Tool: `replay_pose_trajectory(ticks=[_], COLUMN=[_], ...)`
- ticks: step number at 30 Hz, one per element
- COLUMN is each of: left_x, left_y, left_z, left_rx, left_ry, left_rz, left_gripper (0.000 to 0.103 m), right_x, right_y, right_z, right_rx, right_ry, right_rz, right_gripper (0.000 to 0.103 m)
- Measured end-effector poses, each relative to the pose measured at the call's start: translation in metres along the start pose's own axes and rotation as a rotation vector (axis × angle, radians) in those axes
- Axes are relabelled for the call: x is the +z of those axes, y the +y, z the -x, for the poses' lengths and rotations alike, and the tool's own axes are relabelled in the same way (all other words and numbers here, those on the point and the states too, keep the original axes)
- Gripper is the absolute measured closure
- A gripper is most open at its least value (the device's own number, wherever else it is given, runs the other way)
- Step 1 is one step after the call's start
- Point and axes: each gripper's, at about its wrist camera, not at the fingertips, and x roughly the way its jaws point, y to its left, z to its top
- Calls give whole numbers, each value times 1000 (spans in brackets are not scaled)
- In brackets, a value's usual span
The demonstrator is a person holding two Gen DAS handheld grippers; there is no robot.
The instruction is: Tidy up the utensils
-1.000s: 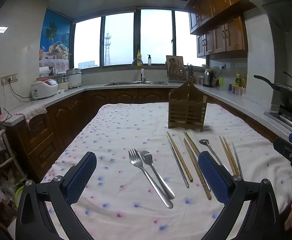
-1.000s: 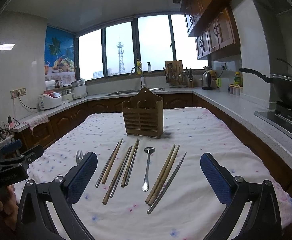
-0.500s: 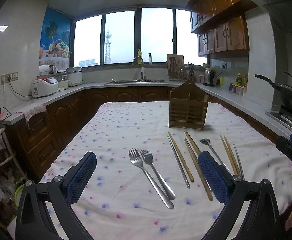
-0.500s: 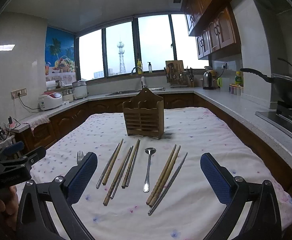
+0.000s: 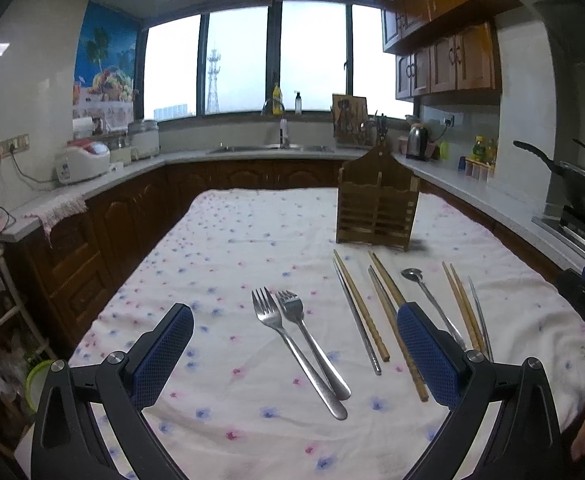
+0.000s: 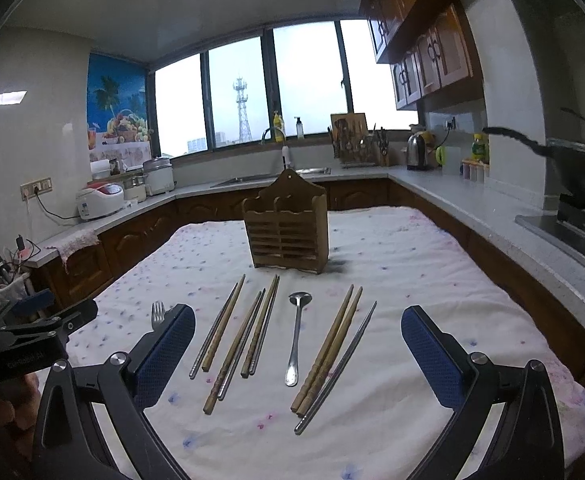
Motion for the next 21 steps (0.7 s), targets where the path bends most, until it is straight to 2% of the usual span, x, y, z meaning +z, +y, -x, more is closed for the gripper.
replay_pose_trajectory(ticks=[10, 17, 18, 21], left_x=[38, 66, 70, 78], left_y=[8, 9, 9, 10], left_z=[-48, -84, -90, -110], left_rx=[-23, -69, -73, -82], left_ry=[140, 214, 227, 258], left_rz=[36, 57, 57, 50], left_gripper=[1, 1, 1, 8], right_x=[18, 28, 30, 34], right_y=[-23, -42, -45, -49], right_z=[-36, -69, -76, -95], right_rx=[12, 31, 32, 35], right_ry=[85, 160, 176, 221], right_rz=[-46, -110, -119, -136], right_gripper=[0, 1, 3, 17])
